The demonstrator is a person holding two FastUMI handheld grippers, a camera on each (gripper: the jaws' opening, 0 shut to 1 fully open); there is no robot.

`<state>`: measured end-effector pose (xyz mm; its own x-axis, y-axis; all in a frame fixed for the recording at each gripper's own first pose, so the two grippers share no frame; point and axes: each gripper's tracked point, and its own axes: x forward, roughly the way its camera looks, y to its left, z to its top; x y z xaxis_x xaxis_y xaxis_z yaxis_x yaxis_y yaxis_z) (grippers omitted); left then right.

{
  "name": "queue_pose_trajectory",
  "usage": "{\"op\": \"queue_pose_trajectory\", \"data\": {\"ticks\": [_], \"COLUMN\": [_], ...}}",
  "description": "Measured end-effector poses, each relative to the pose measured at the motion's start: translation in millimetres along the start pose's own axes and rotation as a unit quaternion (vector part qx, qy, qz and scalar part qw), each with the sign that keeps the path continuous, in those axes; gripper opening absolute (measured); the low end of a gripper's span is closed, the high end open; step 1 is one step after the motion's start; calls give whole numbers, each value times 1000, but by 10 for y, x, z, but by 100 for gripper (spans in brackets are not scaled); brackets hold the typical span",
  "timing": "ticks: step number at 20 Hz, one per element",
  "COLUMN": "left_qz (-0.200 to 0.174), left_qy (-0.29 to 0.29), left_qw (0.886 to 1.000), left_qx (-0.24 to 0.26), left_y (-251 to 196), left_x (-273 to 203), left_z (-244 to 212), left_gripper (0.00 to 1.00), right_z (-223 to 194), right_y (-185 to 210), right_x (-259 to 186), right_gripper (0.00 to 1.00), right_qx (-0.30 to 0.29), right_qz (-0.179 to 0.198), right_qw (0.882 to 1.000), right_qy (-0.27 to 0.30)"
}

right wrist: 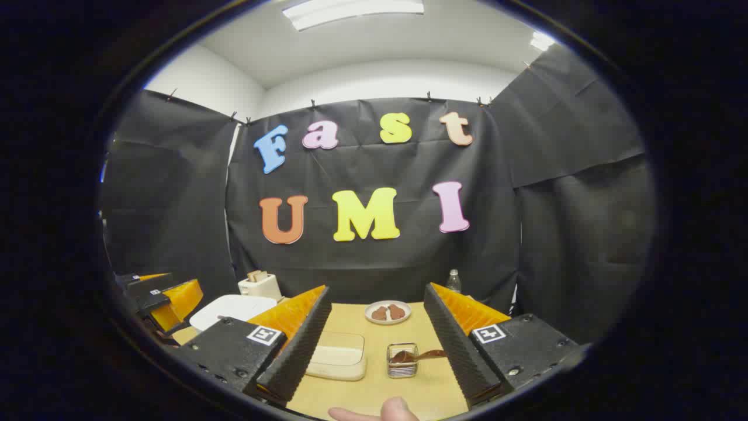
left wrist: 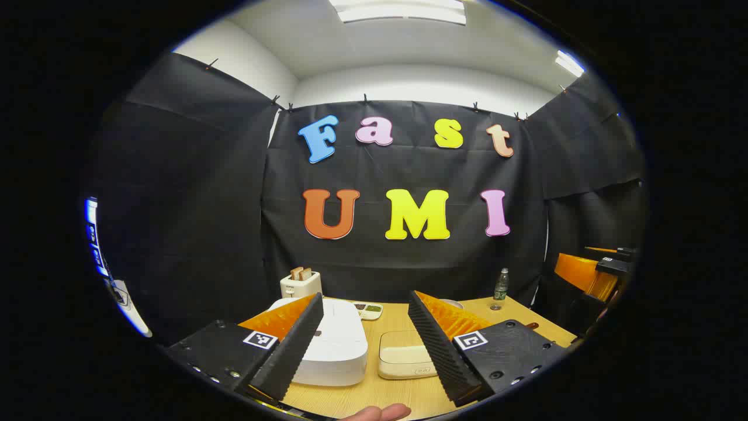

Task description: Close the left gripper, press the button to open the rice cooker; take a wooden spoon from the chopstick holder with the right hand, scoop a spoonful of rice and pour it into the rice cooker, then put the wooden spoon back into the chopstick holder.

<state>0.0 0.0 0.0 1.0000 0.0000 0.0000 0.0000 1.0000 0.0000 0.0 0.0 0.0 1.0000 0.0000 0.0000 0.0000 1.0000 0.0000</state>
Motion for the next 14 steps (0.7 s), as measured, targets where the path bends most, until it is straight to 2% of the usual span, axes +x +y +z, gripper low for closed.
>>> {"op": "queue_pose_trajectory", "data": {"ticks": [14], "left_qz": [16], "left_qy": [-9], "left_qw": [1000], "left_qx": [-6], "left_y": [82], "left_x": [52], "left_z": [-16], "left_gripper": [94], "right_z": [-33], "right_y": [183], "right_x": [84], "right_gripper": [100], "right_qx": [-19], "right_qz": [8], "right_qw": [1000], "right_qy": [13]}}
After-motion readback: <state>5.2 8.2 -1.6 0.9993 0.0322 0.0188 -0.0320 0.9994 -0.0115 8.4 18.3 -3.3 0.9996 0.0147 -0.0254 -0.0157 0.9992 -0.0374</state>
